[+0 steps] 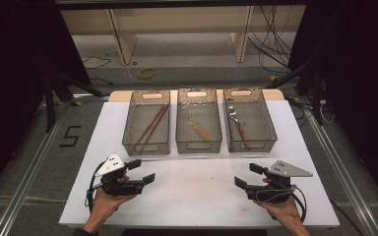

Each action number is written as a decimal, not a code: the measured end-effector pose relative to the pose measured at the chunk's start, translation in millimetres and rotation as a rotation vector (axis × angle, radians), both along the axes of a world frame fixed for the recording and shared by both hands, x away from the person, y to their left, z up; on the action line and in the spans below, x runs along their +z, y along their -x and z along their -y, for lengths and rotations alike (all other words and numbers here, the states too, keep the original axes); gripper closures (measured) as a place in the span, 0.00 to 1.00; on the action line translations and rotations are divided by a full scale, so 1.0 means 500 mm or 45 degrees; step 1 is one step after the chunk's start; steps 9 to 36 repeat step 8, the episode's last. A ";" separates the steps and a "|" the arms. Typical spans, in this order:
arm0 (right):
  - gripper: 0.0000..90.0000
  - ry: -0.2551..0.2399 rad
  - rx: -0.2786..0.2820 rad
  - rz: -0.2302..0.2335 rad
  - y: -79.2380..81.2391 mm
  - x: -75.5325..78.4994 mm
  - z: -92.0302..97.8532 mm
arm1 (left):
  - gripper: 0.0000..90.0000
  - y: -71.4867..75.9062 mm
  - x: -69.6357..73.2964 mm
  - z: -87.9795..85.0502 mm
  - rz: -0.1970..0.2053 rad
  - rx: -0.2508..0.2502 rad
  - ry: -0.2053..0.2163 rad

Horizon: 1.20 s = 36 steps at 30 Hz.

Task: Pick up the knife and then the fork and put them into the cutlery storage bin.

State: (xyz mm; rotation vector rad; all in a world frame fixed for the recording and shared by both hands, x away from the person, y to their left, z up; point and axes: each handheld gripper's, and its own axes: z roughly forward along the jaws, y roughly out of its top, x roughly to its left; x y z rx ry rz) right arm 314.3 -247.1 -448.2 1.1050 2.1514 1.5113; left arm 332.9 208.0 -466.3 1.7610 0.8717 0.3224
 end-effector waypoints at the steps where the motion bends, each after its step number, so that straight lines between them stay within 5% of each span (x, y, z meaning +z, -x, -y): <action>1: 0.24 -0.003 0.000 -0.003 0.000 0.000 0.000 | 0.22 0.000 0.000 0.000 0.000 0.000 0.000; 36: 0.24 0.004 -0.006 0.001 -0.001 -0.001 0.002 | 0.22 -0.001 -0.001 -0.001 -0.004 0.001 -0.001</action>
